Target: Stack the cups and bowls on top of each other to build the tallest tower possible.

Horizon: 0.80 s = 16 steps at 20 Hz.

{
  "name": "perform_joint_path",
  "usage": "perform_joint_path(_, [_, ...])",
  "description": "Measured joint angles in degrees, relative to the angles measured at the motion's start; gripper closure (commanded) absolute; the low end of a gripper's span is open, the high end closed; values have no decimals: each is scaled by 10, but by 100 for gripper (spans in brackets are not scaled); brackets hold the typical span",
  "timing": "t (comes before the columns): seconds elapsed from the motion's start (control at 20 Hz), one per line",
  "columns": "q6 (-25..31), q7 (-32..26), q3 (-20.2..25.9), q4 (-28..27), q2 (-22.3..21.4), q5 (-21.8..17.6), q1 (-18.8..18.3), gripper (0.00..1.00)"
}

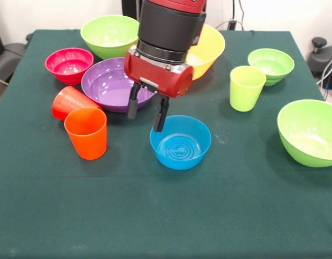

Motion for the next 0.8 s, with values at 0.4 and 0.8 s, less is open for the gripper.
perform_joint_path(0.4, [-2,0,0,20,-1,0,-15,0])
perform_joint_path(0.8, [-15,0,-11,21,5,-1,6,0])
